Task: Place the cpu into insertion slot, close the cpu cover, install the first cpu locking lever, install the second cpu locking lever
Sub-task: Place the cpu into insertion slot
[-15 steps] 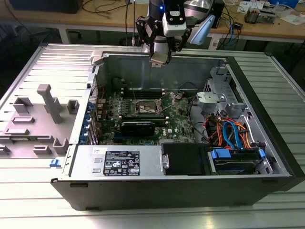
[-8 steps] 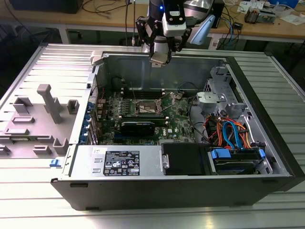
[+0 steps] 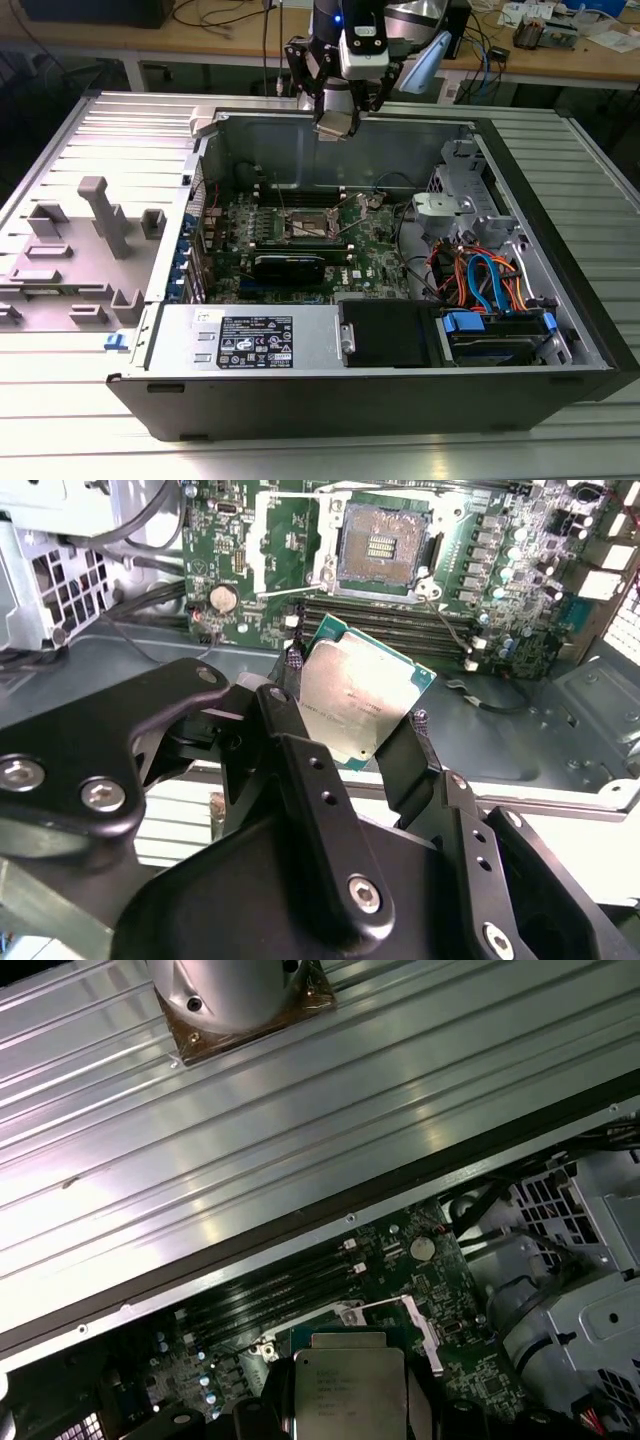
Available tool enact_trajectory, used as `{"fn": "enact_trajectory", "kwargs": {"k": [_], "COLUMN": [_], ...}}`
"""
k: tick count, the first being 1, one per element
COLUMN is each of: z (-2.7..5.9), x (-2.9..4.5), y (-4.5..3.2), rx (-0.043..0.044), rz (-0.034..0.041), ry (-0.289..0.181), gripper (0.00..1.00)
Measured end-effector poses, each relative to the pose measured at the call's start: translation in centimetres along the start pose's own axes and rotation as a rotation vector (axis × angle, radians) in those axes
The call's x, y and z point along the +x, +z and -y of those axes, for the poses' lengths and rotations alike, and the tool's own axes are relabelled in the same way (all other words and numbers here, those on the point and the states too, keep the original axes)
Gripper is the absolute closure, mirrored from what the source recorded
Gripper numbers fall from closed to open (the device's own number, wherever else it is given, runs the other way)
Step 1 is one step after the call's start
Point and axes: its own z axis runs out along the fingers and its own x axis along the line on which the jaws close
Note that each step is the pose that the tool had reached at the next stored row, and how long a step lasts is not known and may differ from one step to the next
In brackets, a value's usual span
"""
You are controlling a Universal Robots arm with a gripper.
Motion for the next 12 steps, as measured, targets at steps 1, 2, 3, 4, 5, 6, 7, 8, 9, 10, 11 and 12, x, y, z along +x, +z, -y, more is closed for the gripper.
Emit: {"fn": "enact_trajectory", "kwargs": {"k": [1, 2, 3, 4, 5, 6, 7, 8, 9, 10, 11, 12], "z": [0.04, 0.05, 0.06, 0.08, 0.11, 0.12, 0.12, 0.11, 0.11, 0.11, 0.11, 0.11], "x": [-0.01, -0.03, -0.03, -0.03, -0.04, -0.04, -0.04, -0.04, -0.04, -0.05, -0.04, -0.05], "y": [0.05, 0.14, 0.21, 0.27, 0.3, 0.32, 0.32, 0.33, 0.33, 0.33, 0.33, 0.34], "rx": [-0.0001, -0.0004, -0.0008, -0.0004, 0.0, 0.0004, 0.0005, 0.0005, 0.0004, 0.0004, 0.0004, 0.0004], "rz": [0.0006, 0.0026, 0.0042, 0.0037, 0.0031, 0.0027, 0.0025, 0.0025, 0.0025, 0.0025, 0.0025, 0.0025], "ry": [0.007, 0.029, 0.048, 0.059, 0.063, 0.066, 0.068, 0.068, 0.068, 0.068, 0.068, 0.068], "gripper": [0.45, 0.45, 0.45, 0.45, 0.45, 0.45, 0.45, 0.45, 0.45, 0.45, 0.45, 0.45]}}
